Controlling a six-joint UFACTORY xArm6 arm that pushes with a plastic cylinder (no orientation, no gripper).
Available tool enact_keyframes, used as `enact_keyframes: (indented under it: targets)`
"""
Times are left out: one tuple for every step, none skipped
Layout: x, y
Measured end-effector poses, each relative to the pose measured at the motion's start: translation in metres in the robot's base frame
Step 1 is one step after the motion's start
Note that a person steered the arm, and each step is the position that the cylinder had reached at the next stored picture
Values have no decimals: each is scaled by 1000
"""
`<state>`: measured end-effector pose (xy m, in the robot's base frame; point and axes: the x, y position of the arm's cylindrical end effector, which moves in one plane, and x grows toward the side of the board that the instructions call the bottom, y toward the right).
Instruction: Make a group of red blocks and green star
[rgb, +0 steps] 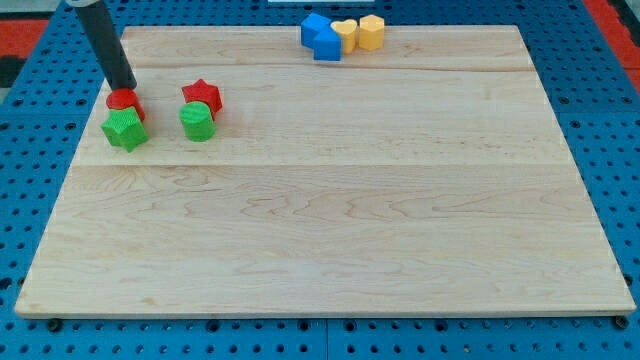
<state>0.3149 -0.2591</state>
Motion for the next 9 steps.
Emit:
enact_keyframes:
  targets:
    - [-18,-6]
    - [-30,-2]
    - [-38,11]
    - [-45,26]
    - [-47,38]
    - [-47,53]
    - [-47,65]
    - [-47,77]
    - [-47,85]
